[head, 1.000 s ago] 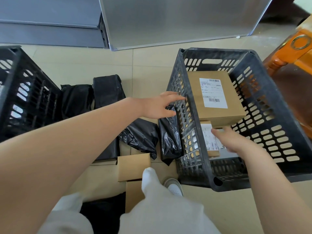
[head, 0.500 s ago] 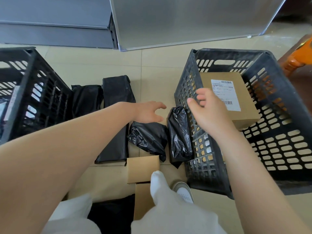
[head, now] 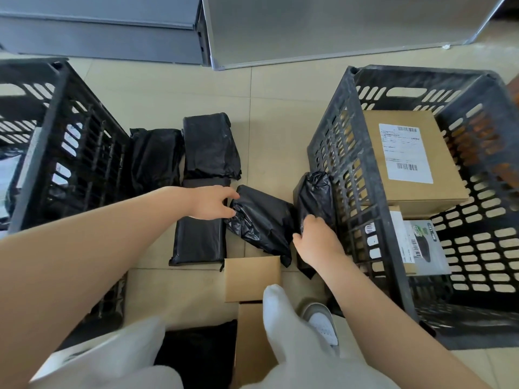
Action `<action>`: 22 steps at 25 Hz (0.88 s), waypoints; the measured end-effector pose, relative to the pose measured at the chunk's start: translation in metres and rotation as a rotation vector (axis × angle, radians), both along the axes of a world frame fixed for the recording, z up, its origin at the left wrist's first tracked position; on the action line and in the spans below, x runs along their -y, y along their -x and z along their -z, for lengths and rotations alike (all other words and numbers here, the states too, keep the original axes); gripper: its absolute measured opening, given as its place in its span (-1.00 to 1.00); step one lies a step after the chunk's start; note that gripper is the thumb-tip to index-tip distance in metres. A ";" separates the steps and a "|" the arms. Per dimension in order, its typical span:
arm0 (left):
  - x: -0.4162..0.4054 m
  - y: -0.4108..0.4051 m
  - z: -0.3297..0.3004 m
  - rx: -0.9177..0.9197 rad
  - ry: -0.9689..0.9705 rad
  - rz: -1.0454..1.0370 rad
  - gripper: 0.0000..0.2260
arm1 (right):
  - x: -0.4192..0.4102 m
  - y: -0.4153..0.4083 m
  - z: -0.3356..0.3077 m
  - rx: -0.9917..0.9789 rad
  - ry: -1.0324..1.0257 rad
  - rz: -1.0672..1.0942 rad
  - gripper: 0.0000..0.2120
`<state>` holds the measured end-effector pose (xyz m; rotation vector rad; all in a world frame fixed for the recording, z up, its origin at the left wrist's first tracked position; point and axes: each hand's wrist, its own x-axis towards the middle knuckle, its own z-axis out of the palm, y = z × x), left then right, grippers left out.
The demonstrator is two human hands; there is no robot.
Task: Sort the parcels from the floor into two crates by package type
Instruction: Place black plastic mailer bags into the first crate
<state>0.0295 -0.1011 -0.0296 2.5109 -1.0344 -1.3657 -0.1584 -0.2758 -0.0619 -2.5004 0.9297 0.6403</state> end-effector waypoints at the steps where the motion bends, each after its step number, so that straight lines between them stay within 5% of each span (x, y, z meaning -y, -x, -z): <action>1: -0.002 -0.002 0.003 -0.017 -0.007 -0.032 -0.49 | 0.001 0.001 0.005 -0.027 0.047 -0.007 -0.64; 10: 0.003 0.011 0.014 -0.129 -0.073 -0.095 -0.50 | 0.009 0.001 0.020 -0.122 0.252 -0.080 -0.70; 18: 0.018 0.028 0.007 -0.198 -0.036 -0.093 -0.50 | 0.008 0.004 0.006 0.116 0.244 -0.052 -0.73; 22: 0.027 0.031 0.002 -0.260 -0.003 -0.164 -0.52 | 0.008 -0.002 -0.018 0.186 0.352 -0.108 -0.94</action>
